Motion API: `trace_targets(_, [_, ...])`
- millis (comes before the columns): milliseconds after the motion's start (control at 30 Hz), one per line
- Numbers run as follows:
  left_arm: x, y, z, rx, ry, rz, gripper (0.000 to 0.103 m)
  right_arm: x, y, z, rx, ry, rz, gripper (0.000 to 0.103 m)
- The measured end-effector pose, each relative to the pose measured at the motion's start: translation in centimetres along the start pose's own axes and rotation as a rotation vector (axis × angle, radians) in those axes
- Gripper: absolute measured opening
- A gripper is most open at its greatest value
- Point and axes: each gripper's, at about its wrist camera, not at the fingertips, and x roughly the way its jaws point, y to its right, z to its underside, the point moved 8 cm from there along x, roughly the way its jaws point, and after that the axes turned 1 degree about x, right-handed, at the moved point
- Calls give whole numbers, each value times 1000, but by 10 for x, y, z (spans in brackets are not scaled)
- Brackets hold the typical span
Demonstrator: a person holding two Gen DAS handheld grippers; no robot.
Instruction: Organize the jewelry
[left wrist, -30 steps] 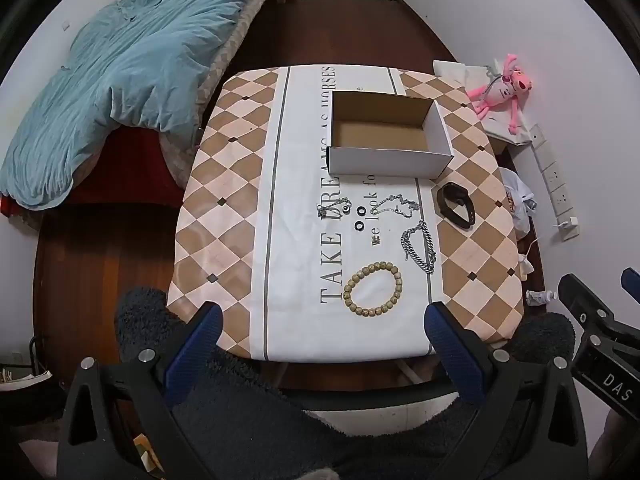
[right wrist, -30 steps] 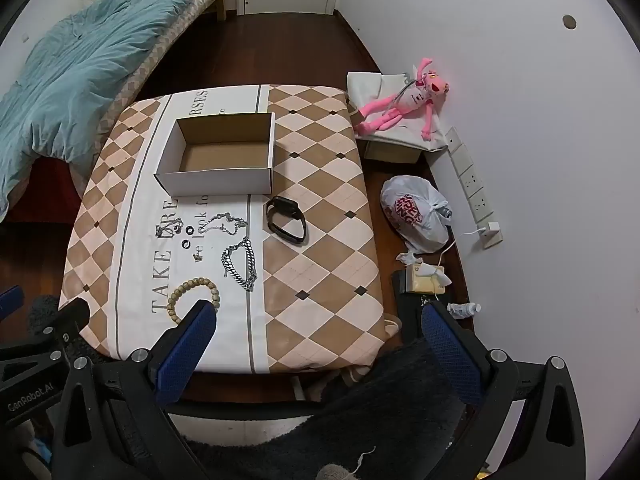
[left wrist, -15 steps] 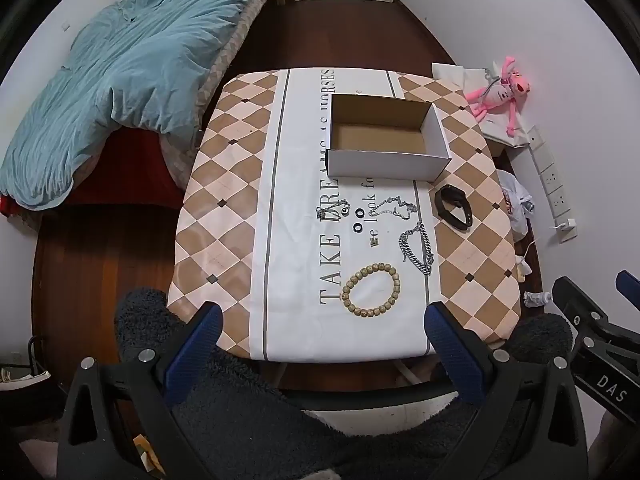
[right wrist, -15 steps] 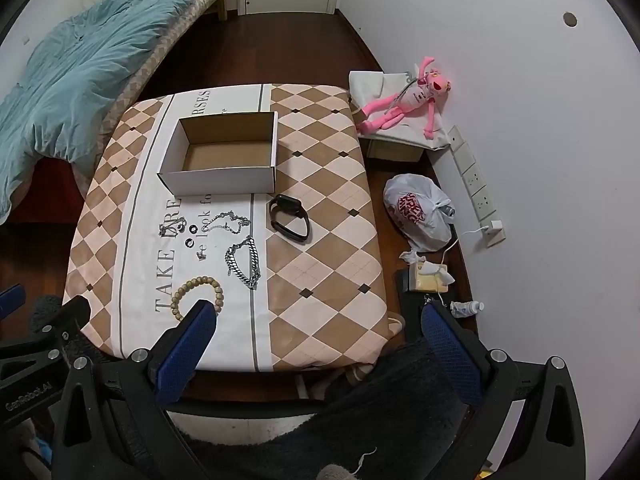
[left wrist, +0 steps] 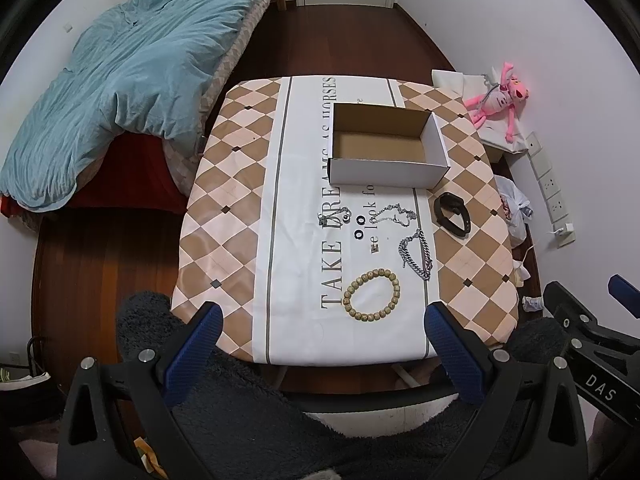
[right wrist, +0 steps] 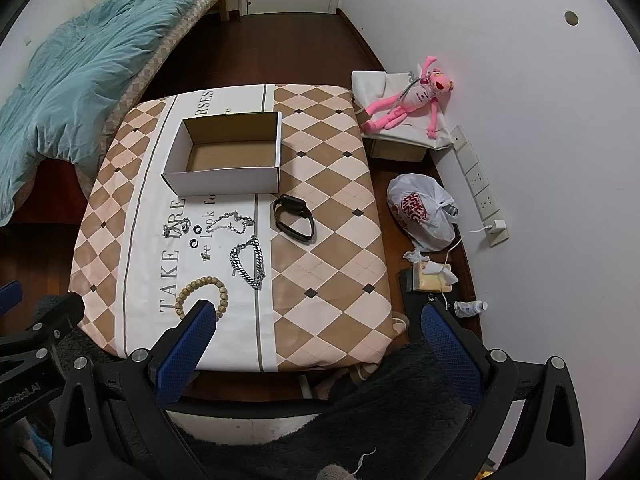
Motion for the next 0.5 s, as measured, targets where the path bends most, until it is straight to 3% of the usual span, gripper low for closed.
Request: trace_targets(500, [-1,0,-1,0,5,3,103,0,3,-2,1,1,-4,103])
